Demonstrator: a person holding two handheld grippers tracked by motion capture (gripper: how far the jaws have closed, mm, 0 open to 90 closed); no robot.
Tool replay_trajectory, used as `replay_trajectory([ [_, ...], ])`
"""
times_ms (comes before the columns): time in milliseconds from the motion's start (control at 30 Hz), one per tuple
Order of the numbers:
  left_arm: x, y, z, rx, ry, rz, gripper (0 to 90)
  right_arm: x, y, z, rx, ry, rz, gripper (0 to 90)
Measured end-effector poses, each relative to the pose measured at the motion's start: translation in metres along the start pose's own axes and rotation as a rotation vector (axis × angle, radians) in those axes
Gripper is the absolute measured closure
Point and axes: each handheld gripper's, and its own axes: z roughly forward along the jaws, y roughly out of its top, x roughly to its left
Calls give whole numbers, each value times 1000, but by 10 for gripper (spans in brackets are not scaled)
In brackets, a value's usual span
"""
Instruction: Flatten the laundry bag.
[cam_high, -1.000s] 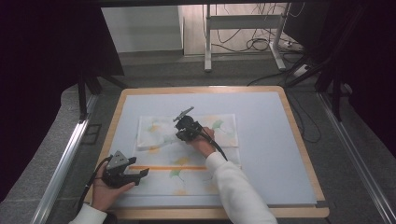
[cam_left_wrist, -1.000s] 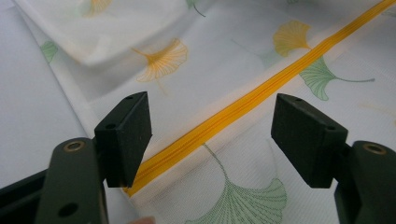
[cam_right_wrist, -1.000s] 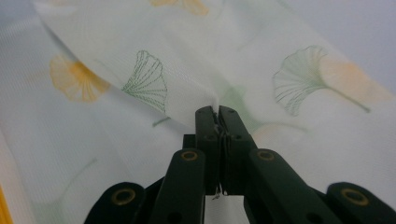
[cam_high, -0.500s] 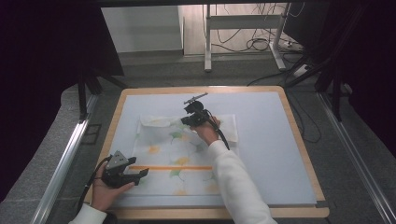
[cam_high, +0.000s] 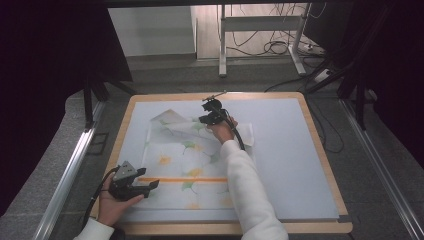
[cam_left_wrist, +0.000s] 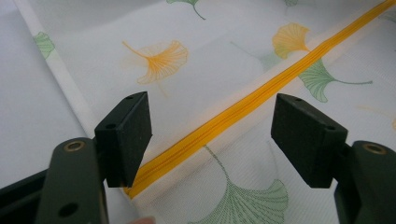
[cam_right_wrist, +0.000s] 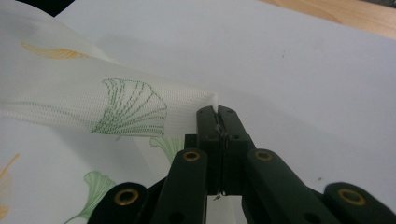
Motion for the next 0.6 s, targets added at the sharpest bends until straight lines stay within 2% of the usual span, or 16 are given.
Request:
replay_trajectory([
  [233, 0, 0, 0, -1, 5, -1, 288, -7, 14, 9, 23, -35, -22, 882],
  [433, 1, -1, 1, 6, 8, -5, 288, -29, 27, 20, 40, -69, 3, 880],
  [467, 1, -1, 1, 6, 8, -5, 288, -29, 27, 20, 40, -69, 3, 880],
  [500, 2, -1, 1, 7, 9, -7, 288, -38, 31, 23, 41, -71, 21, 876],
  [567, 2, -1, 1, 7, 9, -8, 288, -42, 33, 26, 36, -83, 25, 834],
  [600, 2, -1, 1, 6, 9, -8, 288, -44, 34, 27, 26, -99, 24, 761],
])
